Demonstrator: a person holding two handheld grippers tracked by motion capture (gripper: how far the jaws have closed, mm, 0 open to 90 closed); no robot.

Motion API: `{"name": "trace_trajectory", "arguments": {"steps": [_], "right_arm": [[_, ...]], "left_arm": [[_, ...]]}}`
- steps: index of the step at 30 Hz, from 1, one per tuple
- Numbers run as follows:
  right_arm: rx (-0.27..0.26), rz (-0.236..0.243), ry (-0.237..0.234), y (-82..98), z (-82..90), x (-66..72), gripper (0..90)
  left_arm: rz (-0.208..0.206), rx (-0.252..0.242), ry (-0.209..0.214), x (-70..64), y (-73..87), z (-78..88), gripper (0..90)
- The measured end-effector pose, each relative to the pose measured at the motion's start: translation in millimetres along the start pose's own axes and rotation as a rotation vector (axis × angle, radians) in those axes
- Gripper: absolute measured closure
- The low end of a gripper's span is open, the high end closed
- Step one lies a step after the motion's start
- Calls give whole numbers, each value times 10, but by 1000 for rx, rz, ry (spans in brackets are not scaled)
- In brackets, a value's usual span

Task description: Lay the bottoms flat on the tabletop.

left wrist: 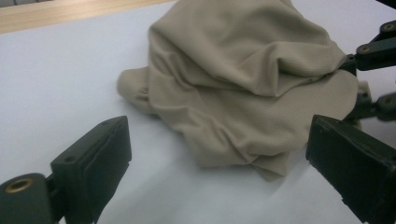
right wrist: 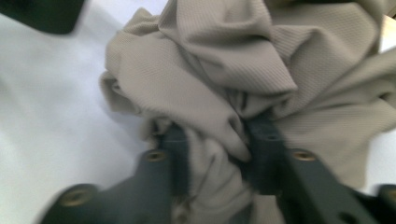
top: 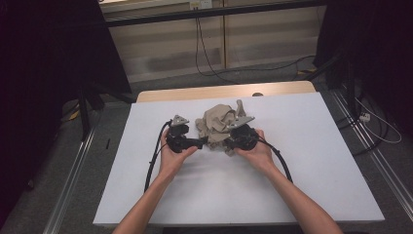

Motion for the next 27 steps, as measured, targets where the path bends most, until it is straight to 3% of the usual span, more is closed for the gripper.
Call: {"name": "trace_trajectory", "arguments": {"steps": [2,8,9,13,14,16,18,19,20,21,22,24,26,27], "right_arm": [[-39,-24,-35,19,141,30,740],[-62,-20,-74,106,346,128,744],[-60,-22,-86,140,370,153,743],[-27,8,-129,287,418,293,752],[-16,18,-142,311,437,334,760],[-9,44,-165,358,517,439,782],[-4,47,-168,375,534,454,786],[0,50,-171,405,565,468,795],[1,47,-174,427,589,465,797],[-20,22,-172,455,634,436,729],[-20,22,-172,455,634,436,729],[-38,15,-152,446,685,391,682],[-74,6,-140,398,739,352,616],[-91,-3,-128,363,764,328,598]], "left_arm": [[-20,0,6,-47,2,-7,73],[-47,6,37,-169,25,-28,90],[-64,13,39,-181,30,-31,95],[-71,14,47,-229,40,-45,116],[-55,7,52,-246,41,-52,116],[-80,7,58,-258,48,-59,133],[-102,27,68,-306,86,-93,148],[-115,44,79,-337,116,-114,179],[-132,64,101,-369,147,-126,267],[-139,71,122,-408,170,-134,506],[-157,72,144,-444,180,-123,506],[-180,72,143,-495,163,-67,713],[-156,72,175,-498,133,20,856],[-147,64,191,-495,116,67,870]]}}
Point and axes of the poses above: each handheld gripper's, and its own axes: z roughly backward along the jaws, y roughly out of its underside, x roughly to its left, the point moved 3 cm from there along -z, roughly forward along the jaws, and after that the axes turned 13 degrees about -y, right-handed, at the moved point
